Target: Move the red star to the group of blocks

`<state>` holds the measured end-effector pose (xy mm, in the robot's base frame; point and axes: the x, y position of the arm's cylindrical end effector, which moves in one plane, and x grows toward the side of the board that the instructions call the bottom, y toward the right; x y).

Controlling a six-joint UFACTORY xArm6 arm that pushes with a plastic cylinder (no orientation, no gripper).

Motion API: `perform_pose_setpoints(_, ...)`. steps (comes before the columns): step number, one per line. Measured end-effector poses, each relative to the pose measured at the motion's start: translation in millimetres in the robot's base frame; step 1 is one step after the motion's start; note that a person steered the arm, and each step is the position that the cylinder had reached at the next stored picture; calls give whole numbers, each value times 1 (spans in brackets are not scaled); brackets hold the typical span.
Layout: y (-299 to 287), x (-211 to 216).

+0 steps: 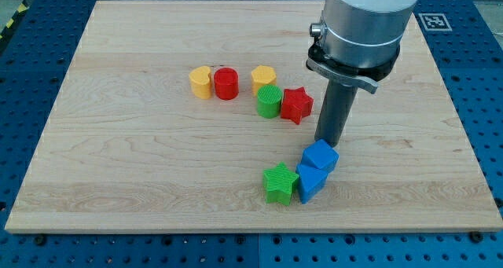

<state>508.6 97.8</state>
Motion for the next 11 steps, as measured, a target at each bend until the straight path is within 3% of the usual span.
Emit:
perform_pose_setpoints(1,0,-1)
perform_pose_setpoints(3,38,-73)
perform_pose_setpoints(4,3,-82)
perform_pose_setpoints(5,-42,-62)
perform_pose_setpoints(6,-51,-51)
perform_pose_setpoints(8,-71,-83)
perform_pose_setpoints(9,-99,-76)
perform_pose_setpoints(11,-38,-28)
